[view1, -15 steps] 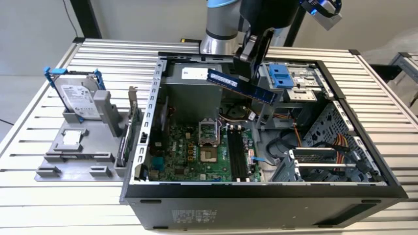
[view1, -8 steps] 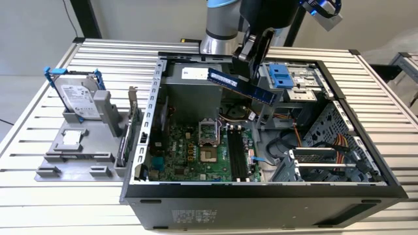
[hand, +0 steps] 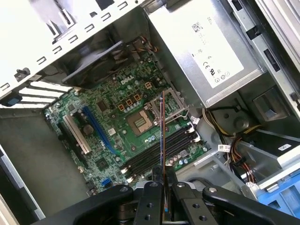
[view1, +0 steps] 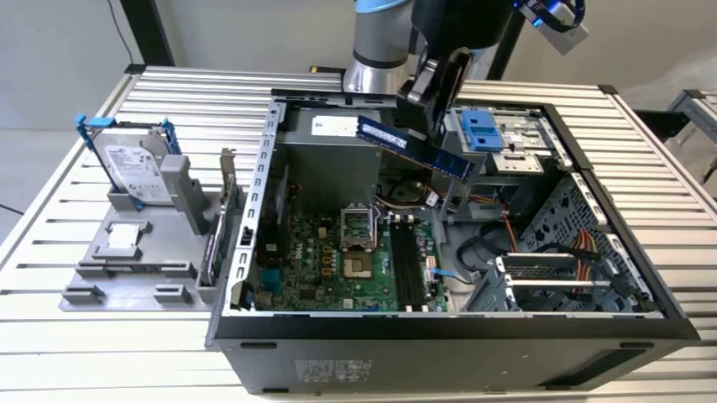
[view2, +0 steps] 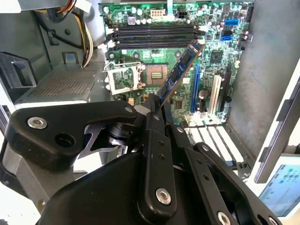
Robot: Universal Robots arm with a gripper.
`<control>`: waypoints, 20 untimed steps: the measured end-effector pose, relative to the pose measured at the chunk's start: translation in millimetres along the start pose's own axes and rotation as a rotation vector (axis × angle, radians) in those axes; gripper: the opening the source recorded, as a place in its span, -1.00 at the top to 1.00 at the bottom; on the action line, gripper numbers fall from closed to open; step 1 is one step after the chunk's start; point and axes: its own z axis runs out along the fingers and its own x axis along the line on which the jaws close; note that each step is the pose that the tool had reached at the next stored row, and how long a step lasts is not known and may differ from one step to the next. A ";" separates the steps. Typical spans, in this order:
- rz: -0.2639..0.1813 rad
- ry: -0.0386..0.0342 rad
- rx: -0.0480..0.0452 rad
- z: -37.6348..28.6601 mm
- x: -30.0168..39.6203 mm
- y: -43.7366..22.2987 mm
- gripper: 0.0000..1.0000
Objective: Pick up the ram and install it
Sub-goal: 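Insert the ram into the slot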
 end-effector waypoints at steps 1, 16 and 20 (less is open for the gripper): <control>0.003 0.0000 -0.0002 0.0 0.0 0.0 1.00; 0.050 -0.0011 -0.0032 0.0 0.3 -0.2 1.00; 0.062 -0.0014 -0.0039 0.0 0.3 -0.2 1.00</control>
